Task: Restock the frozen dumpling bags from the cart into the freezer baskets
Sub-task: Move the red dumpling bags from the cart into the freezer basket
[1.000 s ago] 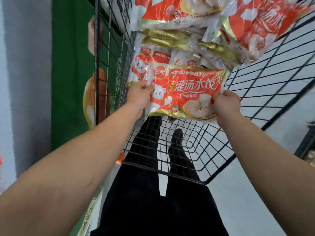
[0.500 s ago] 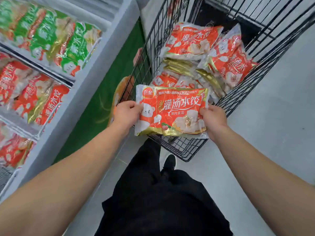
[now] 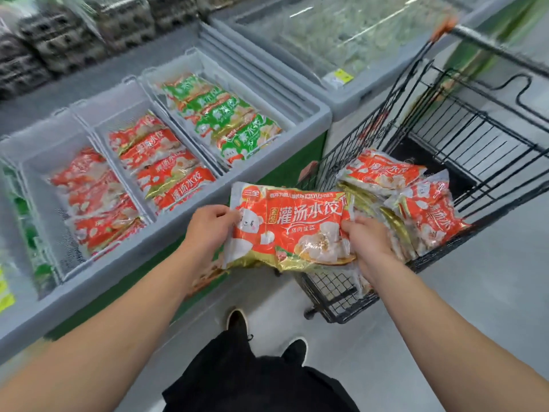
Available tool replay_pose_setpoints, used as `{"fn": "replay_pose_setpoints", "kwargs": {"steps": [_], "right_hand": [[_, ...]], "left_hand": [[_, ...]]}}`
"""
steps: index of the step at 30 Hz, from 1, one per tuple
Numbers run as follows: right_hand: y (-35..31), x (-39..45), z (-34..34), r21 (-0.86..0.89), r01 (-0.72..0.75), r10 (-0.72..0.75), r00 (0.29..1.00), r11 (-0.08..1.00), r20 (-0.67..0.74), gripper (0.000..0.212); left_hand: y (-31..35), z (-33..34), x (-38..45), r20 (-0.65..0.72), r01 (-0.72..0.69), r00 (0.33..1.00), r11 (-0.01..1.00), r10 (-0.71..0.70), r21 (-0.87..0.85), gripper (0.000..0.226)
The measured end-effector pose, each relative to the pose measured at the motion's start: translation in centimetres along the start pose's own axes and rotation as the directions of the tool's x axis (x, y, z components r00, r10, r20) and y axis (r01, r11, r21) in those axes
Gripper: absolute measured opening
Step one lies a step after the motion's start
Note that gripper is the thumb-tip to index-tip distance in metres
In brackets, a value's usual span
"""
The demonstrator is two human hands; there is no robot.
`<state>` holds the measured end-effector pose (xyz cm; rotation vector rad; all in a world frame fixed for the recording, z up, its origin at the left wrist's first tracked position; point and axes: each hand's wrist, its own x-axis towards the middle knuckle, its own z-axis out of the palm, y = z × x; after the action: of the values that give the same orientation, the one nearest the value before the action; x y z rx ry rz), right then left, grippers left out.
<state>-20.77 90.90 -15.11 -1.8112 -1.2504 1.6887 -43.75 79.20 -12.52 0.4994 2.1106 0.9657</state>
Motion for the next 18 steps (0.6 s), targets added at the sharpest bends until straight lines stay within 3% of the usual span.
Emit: {"fn": "replay_pose_setpoints", "kwargs": {"steps": [6,18], "right_hand": [[-5.4,-2.6,7.4,-0.094,0.147,-0.135,0.984,0.985,0.118,0.013],[-11.5,-7.4,27.4,-0.158,0.358,-0.304,0.909,0.920,0.286,0.015]], "left_hand": [[-1.5,-8.3,-1.2,-0.167,-0.030,0.986,0.988,0.004,-0.153,0.028],[-8.7,-26.3,0.7,-0.334,-0.064,0.937,0.892,-0.100,-0.448,0.018]]}}
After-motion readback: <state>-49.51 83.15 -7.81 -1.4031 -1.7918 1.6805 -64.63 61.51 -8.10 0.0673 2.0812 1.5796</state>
